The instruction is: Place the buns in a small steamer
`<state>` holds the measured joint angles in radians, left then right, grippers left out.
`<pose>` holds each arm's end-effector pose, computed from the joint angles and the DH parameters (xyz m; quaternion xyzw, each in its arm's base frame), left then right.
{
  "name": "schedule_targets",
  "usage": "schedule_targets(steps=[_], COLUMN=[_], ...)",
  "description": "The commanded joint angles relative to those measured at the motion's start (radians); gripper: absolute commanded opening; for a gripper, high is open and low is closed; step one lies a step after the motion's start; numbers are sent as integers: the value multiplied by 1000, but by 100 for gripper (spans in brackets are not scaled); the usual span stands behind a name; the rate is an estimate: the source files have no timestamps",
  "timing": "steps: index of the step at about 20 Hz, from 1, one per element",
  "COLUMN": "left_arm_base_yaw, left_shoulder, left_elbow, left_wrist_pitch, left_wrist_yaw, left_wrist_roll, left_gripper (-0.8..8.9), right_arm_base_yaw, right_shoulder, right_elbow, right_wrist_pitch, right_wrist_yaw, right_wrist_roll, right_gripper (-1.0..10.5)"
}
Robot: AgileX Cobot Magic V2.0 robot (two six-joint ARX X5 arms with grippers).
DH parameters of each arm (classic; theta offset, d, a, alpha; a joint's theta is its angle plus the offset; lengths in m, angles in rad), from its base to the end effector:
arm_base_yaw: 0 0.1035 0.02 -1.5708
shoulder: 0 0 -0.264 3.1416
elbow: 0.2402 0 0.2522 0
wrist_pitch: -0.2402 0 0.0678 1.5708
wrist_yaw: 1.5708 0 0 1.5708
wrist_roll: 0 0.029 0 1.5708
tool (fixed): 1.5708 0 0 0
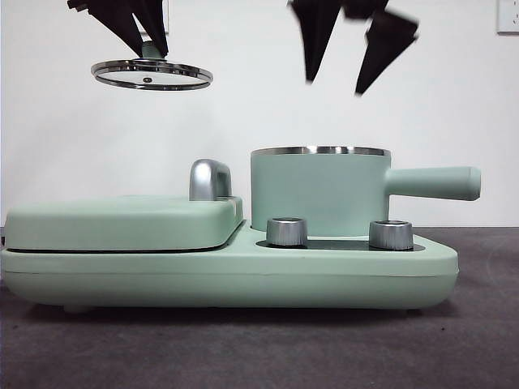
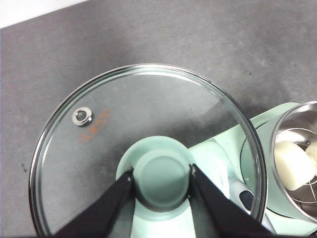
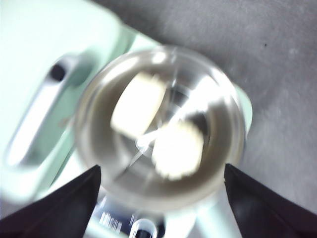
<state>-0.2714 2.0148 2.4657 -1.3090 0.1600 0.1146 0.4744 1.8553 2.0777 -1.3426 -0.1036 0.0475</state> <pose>0.3752 -0.1092 0.4297 0.0740 0.4035 -0.2181 0.8855 0.3205 0.1680 0.3824 -0.0786 0.5277 0.2290 0.8142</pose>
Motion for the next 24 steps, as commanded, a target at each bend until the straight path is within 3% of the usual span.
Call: schedule_targets(steps=[1,7,11,15,20,24], left_arm_base_yaw=[-4,-19,-54,-104,-196,-286], left_shoulder=[0,0,0,0,3,18], left_elbow=[41,41,41,41,41,41], left_wrist_pitch=[19,19,18,18,15,16], left_wrist_yaw=[31,51,51,51,51,51], left_wrist_roll=[-5,-19,-22,-22,-22,-22], left_gripper=[20,20,20,20,20,20], right_arm_base_yaw=[16,48,72,80,80,80], right_shoulder=[-118,-547,-875,-1159,-1445,-1514], right_elbow=[-79,-459,-734,-937,-1077,-1109], right_wrist_pitch=[-80,-72,122,186,255,264], right_wrist_yaw=[0,0,-1,-1,-5,-8], right_wrist_roll=[-8,-11,36,56,76,77], right_gripper=[397,397,397,397,397,396])
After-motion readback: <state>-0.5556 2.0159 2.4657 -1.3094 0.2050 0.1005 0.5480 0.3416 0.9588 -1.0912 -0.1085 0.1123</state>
